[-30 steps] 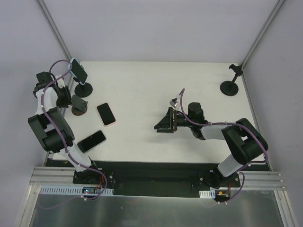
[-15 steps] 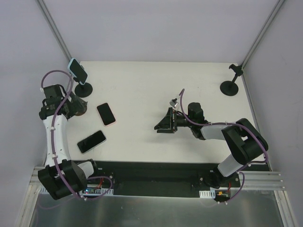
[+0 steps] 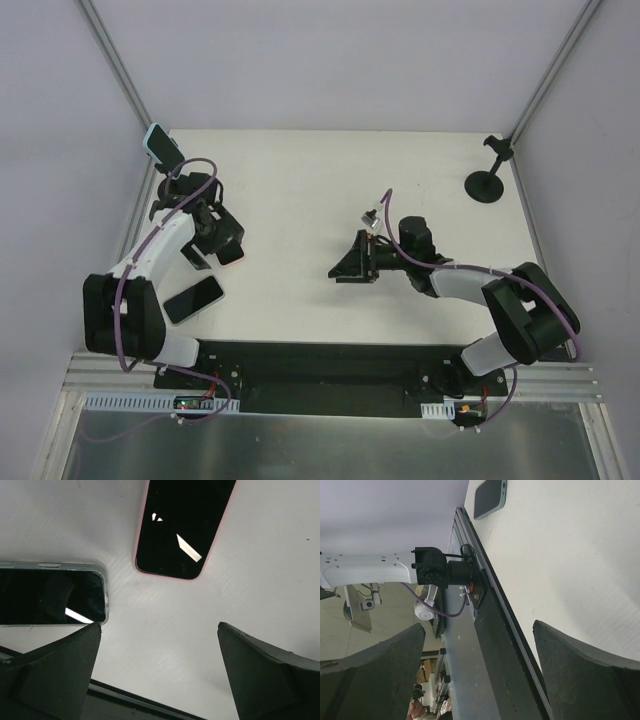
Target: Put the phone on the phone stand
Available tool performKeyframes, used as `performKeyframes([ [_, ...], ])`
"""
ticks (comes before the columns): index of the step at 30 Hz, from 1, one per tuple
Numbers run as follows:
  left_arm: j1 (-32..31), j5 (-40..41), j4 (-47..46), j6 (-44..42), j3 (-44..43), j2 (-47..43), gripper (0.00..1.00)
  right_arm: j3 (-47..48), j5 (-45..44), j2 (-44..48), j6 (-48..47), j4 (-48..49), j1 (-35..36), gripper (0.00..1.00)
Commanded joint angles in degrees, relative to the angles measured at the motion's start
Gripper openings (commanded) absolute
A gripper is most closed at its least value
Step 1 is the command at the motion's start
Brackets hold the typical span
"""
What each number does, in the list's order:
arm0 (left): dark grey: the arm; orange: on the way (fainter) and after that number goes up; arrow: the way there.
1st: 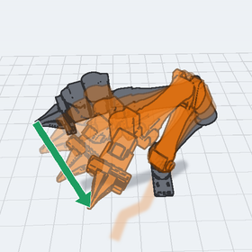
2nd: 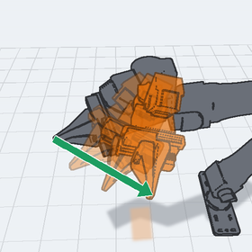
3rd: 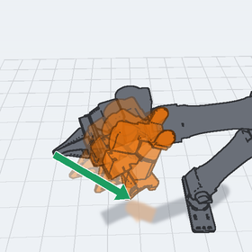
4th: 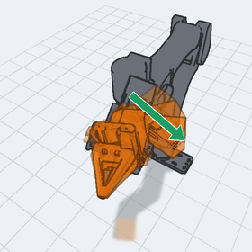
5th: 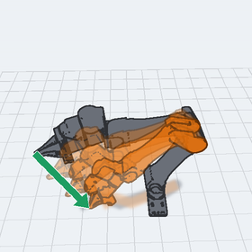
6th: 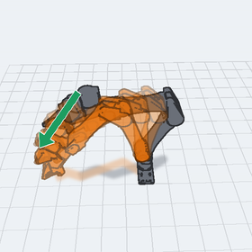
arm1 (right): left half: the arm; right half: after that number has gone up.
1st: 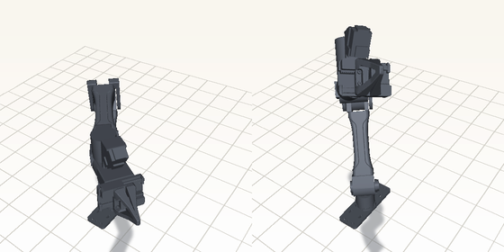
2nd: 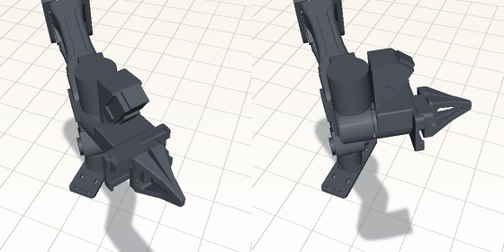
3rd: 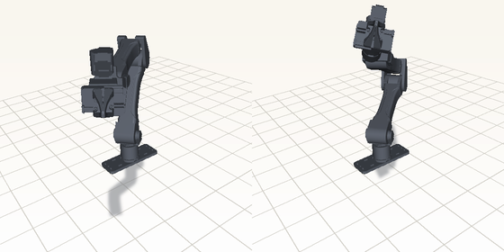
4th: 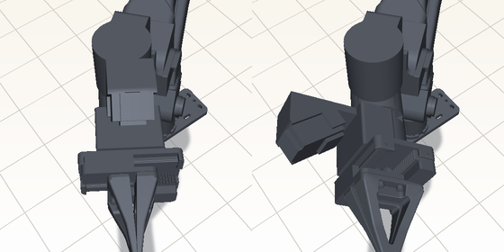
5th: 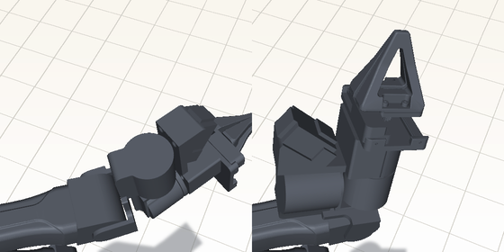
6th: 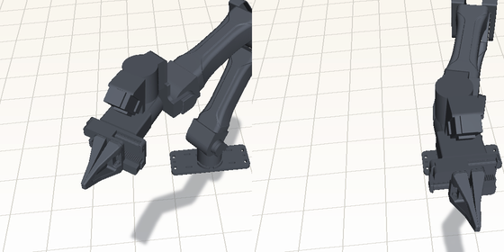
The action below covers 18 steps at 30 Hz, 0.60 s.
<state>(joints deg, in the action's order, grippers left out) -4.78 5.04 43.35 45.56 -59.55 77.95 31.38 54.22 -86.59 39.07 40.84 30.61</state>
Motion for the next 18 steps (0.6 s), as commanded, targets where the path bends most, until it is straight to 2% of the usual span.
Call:
performKeyframes([
  [1, -2.2, 3.1, 0.1, 6.4, -5.7, 7.5, 0.99, 1.1, -1.0, 5.0, -5.6, -5.6, -0.1, 0.92],
  [5, -2.3, 4.4, 0.0, 5.8, -8.4, 15.2, 0.99, 0.5, -1.7, 7.7, -7.5, -8.9, 0.0, 0.93],
  [12, -2.3, 7.5, -2.7, 3.2, -7.9, 19.0, 0.99, -0.4, -2.9, 9.9, -8.8, -12.1, -0.4, 0.93],
  [18, -1.9, 6.2, -4.9, 0.3, -9.4, 23.0, 0.99, -0.1, -3.4, 9.9, -9.1, -12.8, -0.4, 0.93],
])
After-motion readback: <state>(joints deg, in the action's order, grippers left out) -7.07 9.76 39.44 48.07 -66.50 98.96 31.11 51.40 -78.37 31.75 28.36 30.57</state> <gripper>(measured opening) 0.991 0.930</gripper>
